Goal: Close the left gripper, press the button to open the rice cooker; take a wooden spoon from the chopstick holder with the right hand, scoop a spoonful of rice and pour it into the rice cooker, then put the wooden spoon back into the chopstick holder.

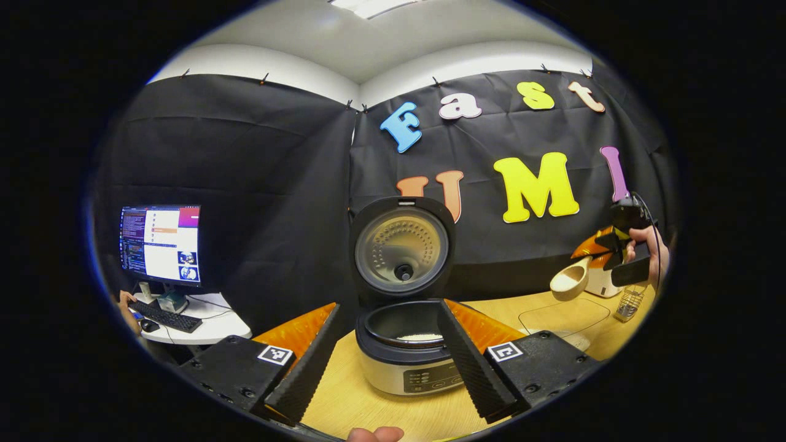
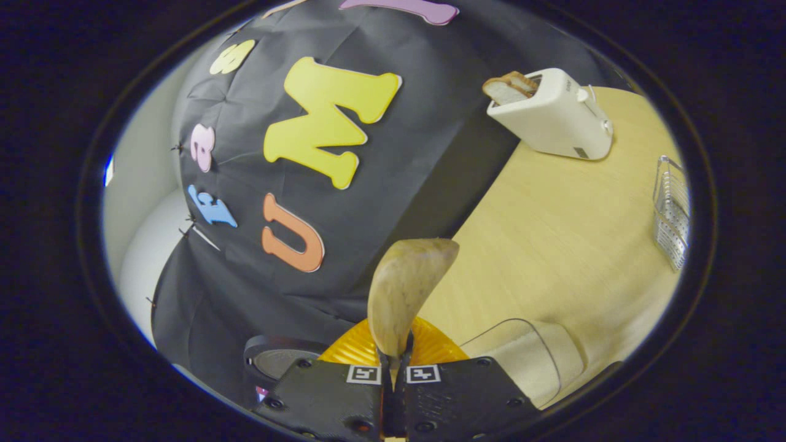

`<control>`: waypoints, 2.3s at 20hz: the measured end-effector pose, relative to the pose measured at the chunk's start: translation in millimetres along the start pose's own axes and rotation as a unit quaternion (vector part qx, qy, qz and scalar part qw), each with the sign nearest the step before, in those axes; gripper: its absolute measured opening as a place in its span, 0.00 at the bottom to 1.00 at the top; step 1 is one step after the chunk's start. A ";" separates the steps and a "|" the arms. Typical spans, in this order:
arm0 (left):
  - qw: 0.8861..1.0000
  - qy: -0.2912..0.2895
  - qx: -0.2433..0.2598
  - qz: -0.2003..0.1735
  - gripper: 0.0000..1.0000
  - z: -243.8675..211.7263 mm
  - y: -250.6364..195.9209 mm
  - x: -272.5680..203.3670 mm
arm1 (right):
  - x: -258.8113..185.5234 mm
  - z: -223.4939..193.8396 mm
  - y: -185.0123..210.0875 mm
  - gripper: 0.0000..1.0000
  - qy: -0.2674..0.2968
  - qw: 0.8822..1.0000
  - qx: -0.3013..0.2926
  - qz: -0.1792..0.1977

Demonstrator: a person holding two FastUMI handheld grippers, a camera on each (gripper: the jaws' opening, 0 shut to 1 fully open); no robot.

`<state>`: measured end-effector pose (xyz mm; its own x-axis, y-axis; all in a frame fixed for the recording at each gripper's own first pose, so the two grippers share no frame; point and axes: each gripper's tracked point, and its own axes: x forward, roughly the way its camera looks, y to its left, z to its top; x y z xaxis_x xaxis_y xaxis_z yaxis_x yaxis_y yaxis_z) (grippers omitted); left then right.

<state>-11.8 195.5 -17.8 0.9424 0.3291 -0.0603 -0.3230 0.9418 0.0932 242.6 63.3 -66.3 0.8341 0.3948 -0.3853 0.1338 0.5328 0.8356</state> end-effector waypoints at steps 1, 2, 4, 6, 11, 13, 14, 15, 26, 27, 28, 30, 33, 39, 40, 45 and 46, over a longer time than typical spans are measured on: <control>1.000 0.001 0.001 0.003 0.99 -0.3 4.1 -0.2 | 5.6 -5.0 15.7 0.00 0.005 1.000 -0.006 0.008; 1.000 0.004 0.002 0.006 0.99 -1.6 7.3 0.3 | 12.4 -11.4 32.2 0.00 0.013 1.000 -0.011 0.015; 1.000 0.008 0.003 0.016 0.99 -3.6 16.5 -1.1 | 26.9 -27.2 63.3 0.00 0.027 0.999 -0.027 0.031; 1.000 0.014 0.001 0.024 0.99 -5.9 21.8 -0.8 | 39.9 -42.9 91.8 0.00 0.036 0.998 -0.041 0.043; 0.999 0.019 0.000 0.029 0.99 -6.3 32.0 -2.9 | 75.4 -85.5 134.5 0.00 0.057 0.994 -0.078 0.050; 0.999 0.022 0.000 0.030 0.99 -8.4 34.5 -3.9 | 86.3 -102.6 144.6 0.00 0.068 0.992 -0.089 0.050; 0.999 0.025 -0.002 0.031 0.99 -9.8 37.2 -4.3 | 90.8 -111.7 149.9 0.00 0.072 0.991 -0.097 0.051; 0.999 0.028 -0.004 0.030 0.99 -11.9 38.5 -4.1 | 95.3 -120.7 154.3 0.00 0.075 0.990 -0.107 0.050; 0.999 0.042 -0.018 0.016 0.99 -19.6 38.6 -4.7 | 123.1 -182.4 180.5 0.00 0.062 0.958 -0.279 0.036; 0.999 0.042 -0.017 0.019 0.99 -19.1 39.7 -5.2 | 123.9 -186.5 182.0 0.00 0.062 0.955 -0.289 0.034; 0.999 0.042 -0.018 0.021 0.99 -19.0 40.8 -6.3 | 124.7 -189.8 183.4 0.00 0.063 0.953 -0.294 0.035; 0.999 0.041 -0.017 0.022 0.99 -17.7 44.3 -5.5 | 126.5 -191.7 185.2 0.01 0.061 0.950 -0.306 0.035; 0.999 0.038 -0.017 0.023 0.99 -16.0 46.7 -5.5 | 123.9 -194.0 188.7 0.00 0.047 0.940 -0.335 0.036; 0.999 0.036 -0.011 0.033 0.99 -13.5 56.9 -9.1 | 119.2 -199.9 197.2 0.00 0.029 0.921 -0.386 0.043; 0.999 0.036 -0.012 0.035 0.99 -13.4 57.8 -9.4 | 119.1 -199.6 198.1 0.00 0.024 0.917 -0.395 0.043; 0.999 0.034 -0.019 0.034 0.99 -11.8 60.7 -8.5 | 118.8 -198.2 203.5 0.00 0.007 0.900 -0.433 0.047; 0.999 0.035 -0.018 0.033 0.99 -11.3 59.4 -8.6 | 118.4 -198.4 205.8 0.00 0.001 0.895 -0.443 0.048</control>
<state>-40.1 249.3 -23.1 0.9111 0.3929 -0.1248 -0.3879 0.9196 0.0627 262.8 368.2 -17.7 0.8174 0.4720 -0.3301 -0.4166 0.8803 0.2270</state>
